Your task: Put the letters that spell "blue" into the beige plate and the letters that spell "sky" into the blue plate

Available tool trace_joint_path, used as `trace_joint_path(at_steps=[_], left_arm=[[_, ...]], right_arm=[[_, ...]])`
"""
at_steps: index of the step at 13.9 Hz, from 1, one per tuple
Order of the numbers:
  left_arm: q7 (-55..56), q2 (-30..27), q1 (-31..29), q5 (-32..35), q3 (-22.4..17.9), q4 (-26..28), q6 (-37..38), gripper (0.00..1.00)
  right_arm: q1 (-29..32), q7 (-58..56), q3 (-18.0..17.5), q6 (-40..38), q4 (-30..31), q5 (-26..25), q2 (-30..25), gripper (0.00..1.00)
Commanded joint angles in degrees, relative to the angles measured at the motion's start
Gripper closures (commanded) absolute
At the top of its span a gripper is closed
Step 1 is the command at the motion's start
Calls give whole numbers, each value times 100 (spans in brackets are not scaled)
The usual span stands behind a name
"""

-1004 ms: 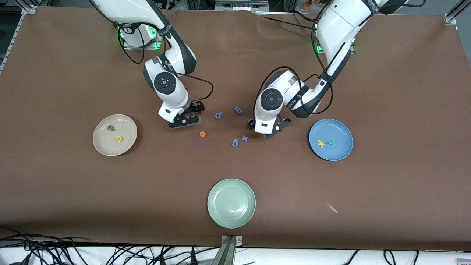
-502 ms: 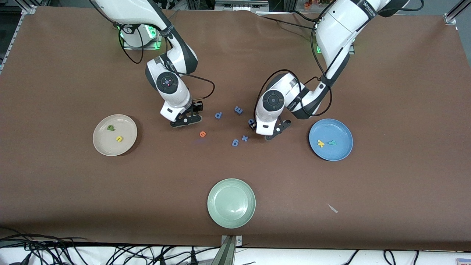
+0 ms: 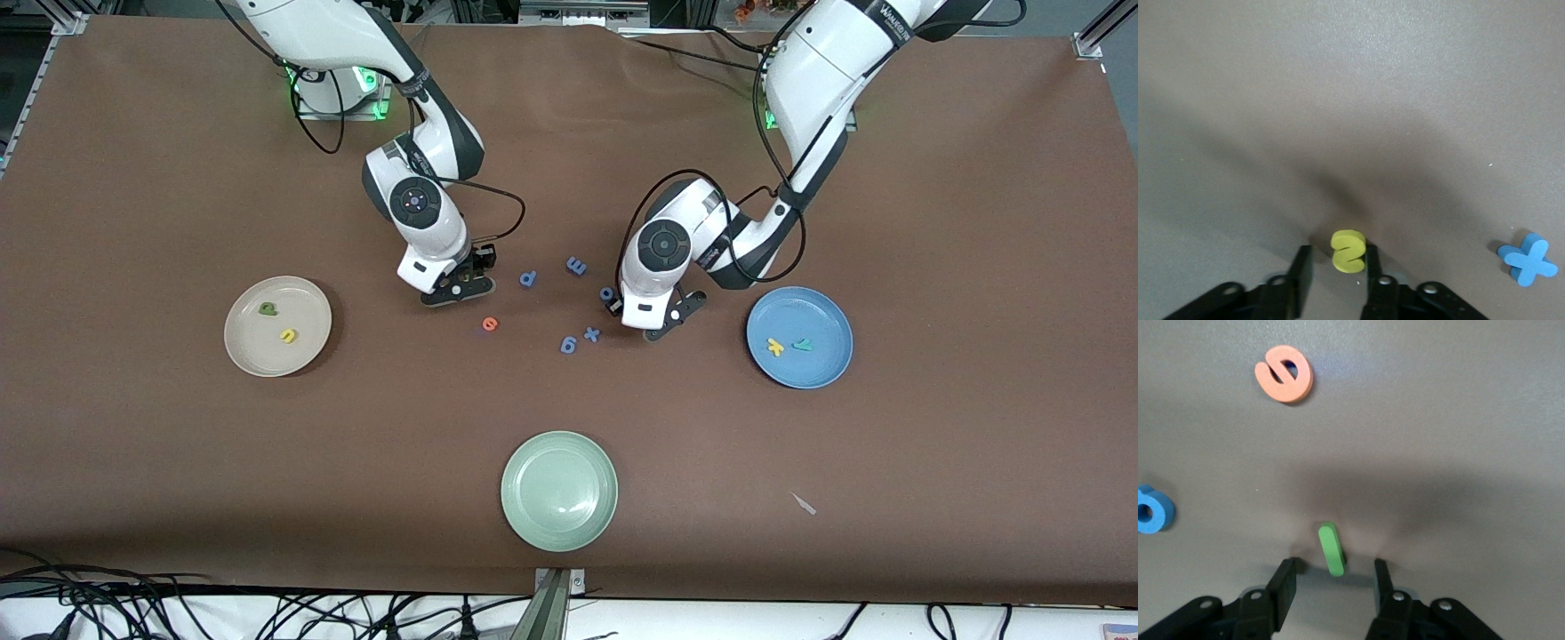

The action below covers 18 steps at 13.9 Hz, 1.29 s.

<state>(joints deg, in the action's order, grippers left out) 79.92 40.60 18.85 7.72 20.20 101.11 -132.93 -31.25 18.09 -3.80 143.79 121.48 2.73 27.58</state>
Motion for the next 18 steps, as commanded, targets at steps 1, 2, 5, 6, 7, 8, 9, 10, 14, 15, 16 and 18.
trace_joint_path(at_steps=[1, 2, 5, 6, 7, 8, 9, 10, 14, 15, 16, 18], left_arm=[[103, 62, -13, 133, 2, 49, -215, 97], [103, 71, -13, 133, 2, 41, -251, 100], [77, -17, -135, 133, 2, -3, -181, 100], [85, -165, -214, 133, -7, -3, -111, 100], [68, -280, -311, 142, -7, -30, 151, 100], [7, -455, -416, 142, -25, -56, 440, 100], [-202, -596, -539, 160, -60, -65, 791, 100], [-596, -815, -679, 325, -95, -65, 1169, 100], [-2266, -1089, -1496, 494, -86, -39, 1840, 100], [-2635, -1081, -1759, 502, -86, 5, 1902, 100], [-3013, -1046, -1962, 503, -86, 58, 1920, 100], [-3332, -888, -2297, 476, -78, 102, 1937, 100]], right_arm=[[-109, 98, 2, 193, 69, -35, 54, 63], [-118, 98, 2, 272, 69, -35, 106, 71], [-118, 98, 11, 290, 25, -35, 116, 98], [-110, 89, 20, 264, -2, -35, 98, 100], [-109, 72, 37, 238, -19, -27, 46, 100], [-101, 63, 63, 168, -45, -18, -24, 100], [-92, 45, 151, -59, -98, -18, -121, 100], [-92, -24, 273, -340, -203, -26, -243, 100], [-92, -148, 941, -1247, -581, -27, -473, 100], [-83, -209, 1117, -1300, -634, -27, -473, 100], [-83, -271, 1345, -1353, -643, -27, -473, 100], [-74, -595, 1749, -1371, -652, -9, -482, 100]])
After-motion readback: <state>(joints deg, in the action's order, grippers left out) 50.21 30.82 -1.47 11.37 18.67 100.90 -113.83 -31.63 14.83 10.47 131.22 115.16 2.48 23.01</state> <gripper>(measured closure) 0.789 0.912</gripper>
